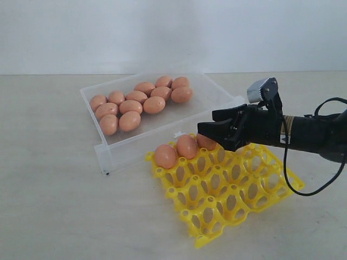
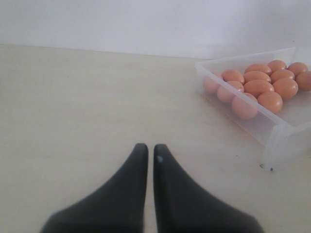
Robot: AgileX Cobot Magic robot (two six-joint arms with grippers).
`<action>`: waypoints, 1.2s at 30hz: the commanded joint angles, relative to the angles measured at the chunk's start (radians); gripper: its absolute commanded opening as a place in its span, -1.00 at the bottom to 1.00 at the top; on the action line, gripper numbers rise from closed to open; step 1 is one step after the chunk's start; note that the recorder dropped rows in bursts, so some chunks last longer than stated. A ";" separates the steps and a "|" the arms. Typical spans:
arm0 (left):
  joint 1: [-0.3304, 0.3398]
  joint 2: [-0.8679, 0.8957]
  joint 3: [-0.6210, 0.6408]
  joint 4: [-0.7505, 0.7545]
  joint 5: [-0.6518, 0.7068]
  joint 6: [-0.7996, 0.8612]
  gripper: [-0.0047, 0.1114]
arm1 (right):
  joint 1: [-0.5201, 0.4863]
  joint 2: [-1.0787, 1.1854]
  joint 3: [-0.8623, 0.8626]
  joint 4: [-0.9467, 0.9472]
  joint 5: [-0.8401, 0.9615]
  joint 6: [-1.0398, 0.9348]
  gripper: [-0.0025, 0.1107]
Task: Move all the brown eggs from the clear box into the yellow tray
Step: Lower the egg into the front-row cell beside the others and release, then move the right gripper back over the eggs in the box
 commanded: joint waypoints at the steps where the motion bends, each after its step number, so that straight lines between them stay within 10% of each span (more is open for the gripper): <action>1: 0.003 -0.003 0.003 -0.003 -0.004 -0.001 -0.85 | 0.000 -0.001 -0.003 0.008 -0.083 0.012 0.14; 9: 0.003 -0.003 0.003 -0.003 -0.004 -0.001 -0.85 | 0.000 -0.052 -0.003 0.005 -0.083 0.236 0.06; 16: 0.003 -0.003 0.003 -0.003 -0.004 -0.001 -0.85 | -0.002 -0.151 -0.003 -0.022 -0.083 0.453 -0.95; 36: 0.003 -0.003 0.003 -0.003 -0.004 -0.001 -0.85 | -0.002 -0.382 -0.003 0.004 -0.083 0.490 -0.96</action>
